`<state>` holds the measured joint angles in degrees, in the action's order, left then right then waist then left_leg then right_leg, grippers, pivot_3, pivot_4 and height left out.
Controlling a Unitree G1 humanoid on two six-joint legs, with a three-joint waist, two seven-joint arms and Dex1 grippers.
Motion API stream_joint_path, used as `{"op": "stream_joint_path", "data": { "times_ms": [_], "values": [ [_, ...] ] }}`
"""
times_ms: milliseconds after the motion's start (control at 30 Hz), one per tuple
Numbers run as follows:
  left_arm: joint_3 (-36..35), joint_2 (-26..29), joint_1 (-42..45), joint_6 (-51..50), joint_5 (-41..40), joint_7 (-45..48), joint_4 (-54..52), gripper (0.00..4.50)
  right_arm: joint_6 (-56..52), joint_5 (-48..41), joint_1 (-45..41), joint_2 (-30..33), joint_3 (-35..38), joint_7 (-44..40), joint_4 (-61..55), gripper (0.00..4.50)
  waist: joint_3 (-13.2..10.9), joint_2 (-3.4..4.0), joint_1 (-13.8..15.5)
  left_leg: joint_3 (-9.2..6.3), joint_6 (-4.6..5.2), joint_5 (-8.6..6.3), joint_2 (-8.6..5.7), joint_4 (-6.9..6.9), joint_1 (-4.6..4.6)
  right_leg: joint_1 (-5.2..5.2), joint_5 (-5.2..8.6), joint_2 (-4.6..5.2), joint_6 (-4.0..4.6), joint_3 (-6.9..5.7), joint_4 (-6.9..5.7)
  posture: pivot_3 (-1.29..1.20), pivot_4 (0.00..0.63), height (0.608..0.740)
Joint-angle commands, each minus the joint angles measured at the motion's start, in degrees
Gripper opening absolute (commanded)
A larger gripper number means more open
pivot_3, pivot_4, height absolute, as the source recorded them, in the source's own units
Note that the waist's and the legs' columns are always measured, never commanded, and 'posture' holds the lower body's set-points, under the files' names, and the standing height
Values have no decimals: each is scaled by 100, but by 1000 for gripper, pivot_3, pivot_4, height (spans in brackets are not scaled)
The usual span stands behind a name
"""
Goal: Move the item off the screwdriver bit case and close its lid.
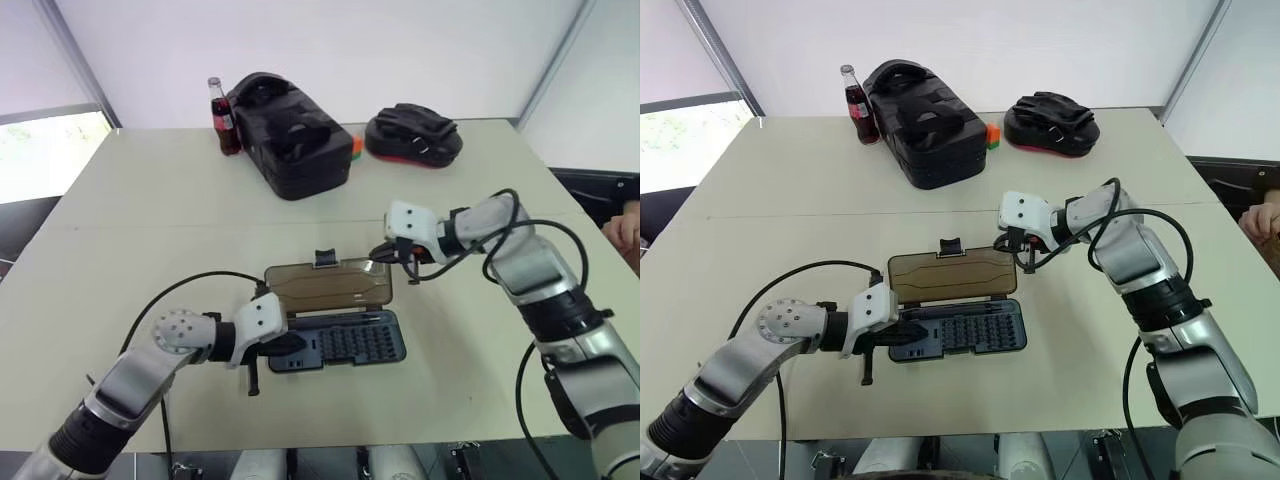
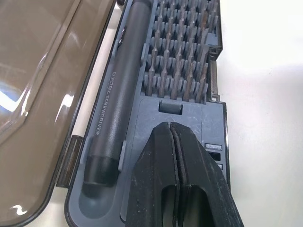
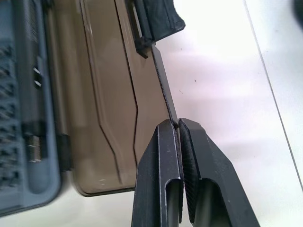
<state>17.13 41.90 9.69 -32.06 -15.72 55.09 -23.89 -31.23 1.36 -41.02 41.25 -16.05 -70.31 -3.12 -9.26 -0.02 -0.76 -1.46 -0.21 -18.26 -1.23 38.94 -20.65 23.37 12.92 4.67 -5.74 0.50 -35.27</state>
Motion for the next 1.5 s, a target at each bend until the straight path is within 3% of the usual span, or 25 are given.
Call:
{"op": "stream_joint_path", "data": {
  "times_ms": [33, 167, 433, 600, 700, 867, 1067, 1233, 1500],
  "values": [
    [77, 136, -25, -438, 97, -67, 75, 0, -433, -293, 39, 82, 360, 163, -816, 50, -13, -1, -11, 1, 0, 0, 0, 0, -1, 1, 0, 0, 0, 0, 0, 0, 150, 740],
    [-197, -71, 124, -406, -146, -150, -104, 0, -851, -452, 214, 90, 453, 328, -1324, 50, -29, 1, -15, 1, 0, 0, 2, 0, -11, 11, 0, -4, 0, -2, 1, 0, 150, 740],
    [-1183, -360, 504, -1518, -1808, -63, -637, 0, -905, -586, 264, 123, 431, 587, -1362, 50, -60, -21, 1, -2, -2, 2, 0, 13, -105, 104, -14, -3, -23, -7, -16, 0, 150, 740],
    [-2167, -687, 1183, -2258, -3049, -482, -318, 0, -609, -533, 368, 235, 328, 613, -1205, 50, -90, -33, 14, -7, -3, 2, -1, 14, -119, 109, -13, -2, -22, -13, -8, 0, 150, 740],
    [-2661, -984, 1730, -2317, -3306, -1039, 113, 0, -472, -498, 443, 287, 267, 632, -1146, 50, -95, -34, 16, -11, -4, 3, -6, 16, -126, 109, -14, 1, -23, -18, -4, 0, 150, 740],
    [-2899, -1142, 2267, -1560, -2464, -1892, 1109, 0, -320, -471, 510, 297, 178, 717, -1034, 50, -96, -34, -12, -9, -10, 6, -8, 15, -127, 113, -17, 0, -28, -18, -4, 0, 150, 740],
    [-1936, -546, 1798, -636, -1012, -1666, 2194, 0, -160, -377, 504, 318, 117, 810, -941, 50, -98, -31, 3, -9, -15, 9, -22, 7, -129, 120, -17, -4, -27, -18, -4, 0, 150, 740],
    [-1582, -949, 1692, -512, -825, -1433, 2988, 0, -131, -333, 473, 282, 112, 871, -902, 50, -99, -33, 54, -20, -16, 10, -18, 18, -153, 125, -17, 6, -27, -28, 3, 0, 150, 740],
    [-1304, -1641, 2236, -357, -847, -416, 4249, 0, -129, -264, 426, 212, 76, 922, -800, 50, -98, -32, 144, -22, -20, 12, -36, 22, -163, 130, -18, 12, -28, -37, 3, 0, 150, 740]
  ]
}}
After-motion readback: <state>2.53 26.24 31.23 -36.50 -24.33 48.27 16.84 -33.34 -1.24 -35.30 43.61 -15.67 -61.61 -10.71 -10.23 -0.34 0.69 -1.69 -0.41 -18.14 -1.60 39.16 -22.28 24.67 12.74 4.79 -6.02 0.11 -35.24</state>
